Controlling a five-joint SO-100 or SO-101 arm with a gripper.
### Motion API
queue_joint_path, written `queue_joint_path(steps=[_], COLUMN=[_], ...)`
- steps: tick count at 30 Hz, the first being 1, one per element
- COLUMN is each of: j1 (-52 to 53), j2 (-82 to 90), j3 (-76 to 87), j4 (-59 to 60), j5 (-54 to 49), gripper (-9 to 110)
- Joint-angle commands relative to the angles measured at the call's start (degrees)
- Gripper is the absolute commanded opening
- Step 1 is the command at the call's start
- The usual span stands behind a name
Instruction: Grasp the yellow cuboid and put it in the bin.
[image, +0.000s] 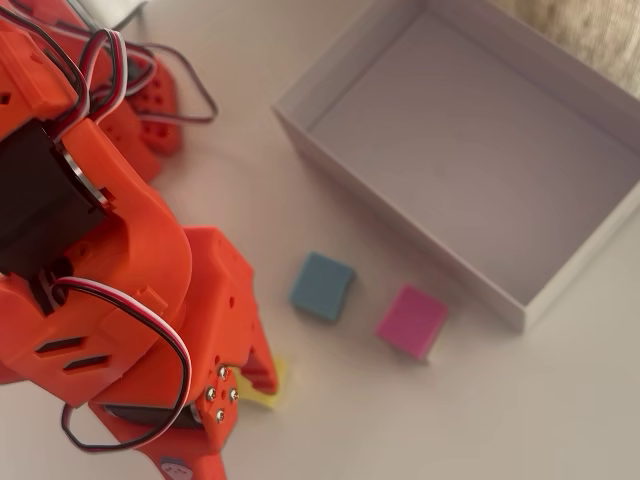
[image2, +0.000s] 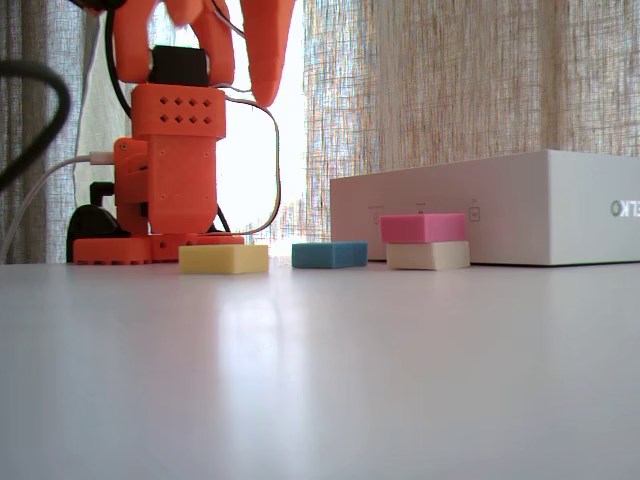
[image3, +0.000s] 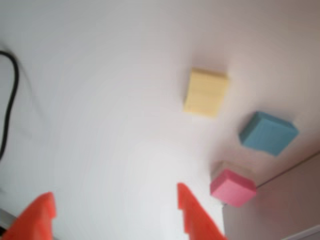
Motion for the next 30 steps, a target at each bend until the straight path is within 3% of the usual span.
queue_joint_path(steps=[1, 10, 22, 30], j1=[-0.1, 2.0, -4.4, -0.8], j2=[-1.0, -5.7, -6.3, -6.6], j3=[2.3, 10.5, 12.0, 17.1], j4=[-0.4, -7.2, -6.9, -8.0], j5=[-1.7, -4.1, -2.3, -3.3], gripper=[32, 31, 30, 30])
